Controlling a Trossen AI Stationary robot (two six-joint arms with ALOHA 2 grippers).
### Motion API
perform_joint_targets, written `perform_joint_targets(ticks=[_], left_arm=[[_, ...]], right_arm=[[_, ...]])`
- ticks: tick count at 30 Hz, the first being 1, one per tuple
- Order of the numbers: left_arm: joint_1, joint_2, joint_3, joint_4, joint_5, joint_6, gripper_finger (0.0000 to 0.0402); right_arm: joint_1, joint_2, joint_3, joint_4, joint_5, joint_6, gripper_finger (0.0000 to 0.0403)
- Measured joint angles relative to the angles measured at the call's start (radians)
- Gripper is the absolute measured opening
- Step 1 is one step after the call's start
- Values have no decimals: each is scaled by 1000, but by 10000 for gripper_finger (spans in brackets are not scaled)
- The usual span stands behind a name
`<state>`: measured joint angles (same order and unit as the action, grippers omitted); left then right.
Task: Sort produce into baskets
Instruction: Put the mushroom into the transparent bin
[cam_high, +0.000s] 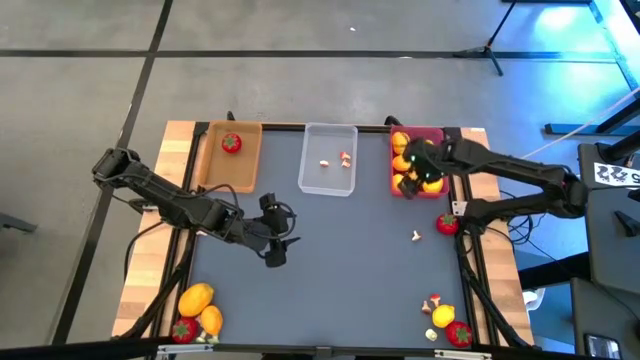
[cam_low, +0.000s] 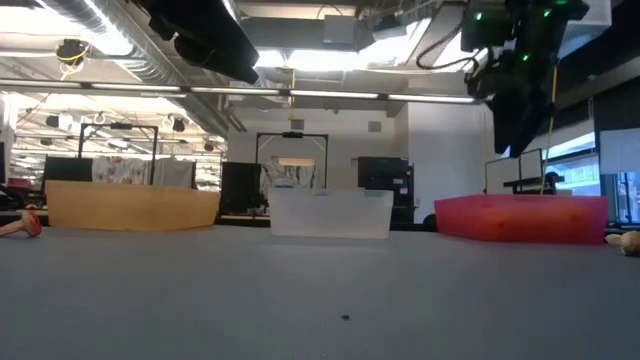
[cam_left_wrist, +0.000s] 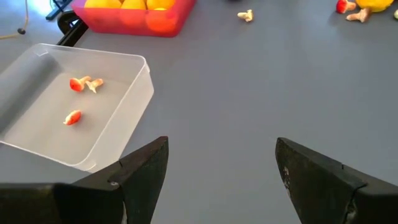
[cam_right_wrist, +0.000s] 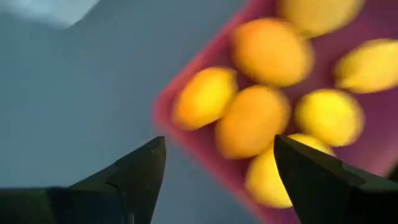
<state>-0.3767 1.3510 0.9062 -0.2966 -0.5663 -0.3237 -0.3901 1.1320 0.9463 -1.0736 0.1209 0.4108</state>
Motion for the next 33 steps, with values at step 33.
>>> perform_joint_targets(ticks=[33], left_arm=[[0, 0, 0, -7, 0, 4, 292]], right_arm=[[633, 97, -237, 70, -166, 608, 291]])
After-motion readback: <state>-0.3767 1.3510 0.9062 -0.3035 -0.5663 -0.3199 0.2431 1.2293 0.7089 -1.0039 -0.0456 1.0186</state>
